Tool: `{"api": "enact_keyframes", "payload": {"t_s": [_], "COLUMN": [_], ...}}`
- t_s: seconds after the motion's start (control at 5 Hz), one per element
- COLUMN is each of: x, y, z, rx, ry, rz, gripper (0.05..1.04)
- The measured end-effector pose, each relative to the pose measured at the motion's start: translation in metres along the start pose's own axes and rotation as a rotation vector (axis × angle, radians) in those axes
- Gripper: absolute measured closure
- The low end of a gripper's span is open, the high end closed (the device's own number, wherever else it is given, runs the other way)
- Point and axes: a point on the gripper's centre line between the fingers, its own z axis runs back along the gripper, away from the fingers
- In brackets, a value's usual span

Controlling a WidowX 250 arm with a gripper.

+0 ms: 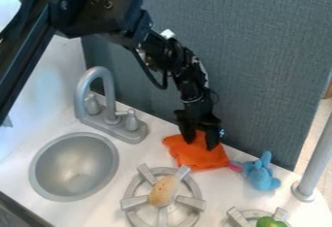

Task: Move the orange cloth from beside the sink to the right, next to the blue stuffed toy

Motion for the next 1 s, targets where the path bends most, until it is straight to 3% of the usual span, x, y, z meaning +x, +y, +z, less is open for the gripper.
{"api": "enact_keyframes", "payload": {"t_s": [0.2, 0.4, 0.8, 1.0], "x": [-0.017, -0.013, -0.035, -0.046], "y": [0.006, 0.001, -0.016, -0.034], "z": [0.004, 0.040, 0.081, 0.098], "rx": [0.059, 0.092, 0.103, 0.104], "ry": [0.034, 0.000, 0.028, 0.067], "rz": [-0.009, -0.068, -0.192, -0.249], "gripper": [0.083, 0.083, 0.083, 0.083]}}
